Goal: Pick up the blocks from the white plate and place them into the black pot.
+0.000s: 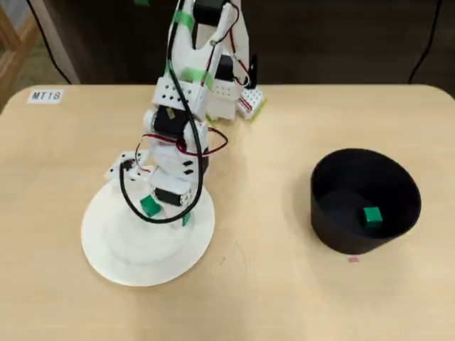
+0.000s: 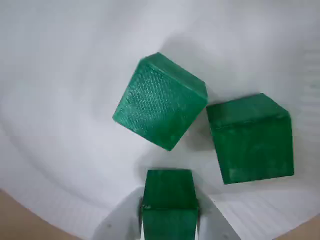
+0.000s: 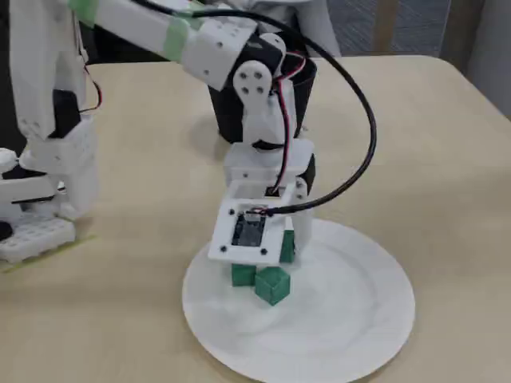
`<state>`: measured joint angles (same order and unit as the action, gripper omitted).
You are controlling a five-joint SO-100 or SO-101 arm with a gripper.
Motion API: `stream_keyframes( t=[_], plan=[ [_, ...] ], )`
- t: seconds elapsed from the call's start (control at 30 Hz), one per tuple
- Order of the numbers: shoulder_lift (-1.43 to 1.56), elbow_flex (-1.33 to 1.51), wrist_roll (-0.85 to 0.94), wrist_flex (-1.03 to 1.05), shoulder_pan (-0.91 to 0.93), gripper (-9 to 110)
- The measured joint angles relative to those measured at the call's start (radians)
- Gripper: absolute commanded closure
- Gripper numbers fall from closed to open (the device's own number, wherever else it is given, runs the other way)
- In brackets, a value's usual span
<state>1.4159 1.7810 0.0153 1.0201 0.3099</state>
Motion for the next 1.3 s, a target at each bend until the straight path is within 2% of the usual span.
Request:
stream_keyframes(
  t=[0.17,0.3,0.5,0.67,1.0,1.3],
  plan=[
    [0.046,-0.011,0.017,-0.026,-0.005,104],
    [0.158,-0.08,0.018,-0.037,-0.087,104],
    [0.273,-0.212,-0.009,-0.037,-0.331,104],
    [0.344,-0.227,-0.1,0.011,-0.577,104],
    [0.288,-0.227,-0.146,0.044,-0.9,104],
    [0.146,-0.227,-0.138,0.003,-0.95,104]
  ],
)
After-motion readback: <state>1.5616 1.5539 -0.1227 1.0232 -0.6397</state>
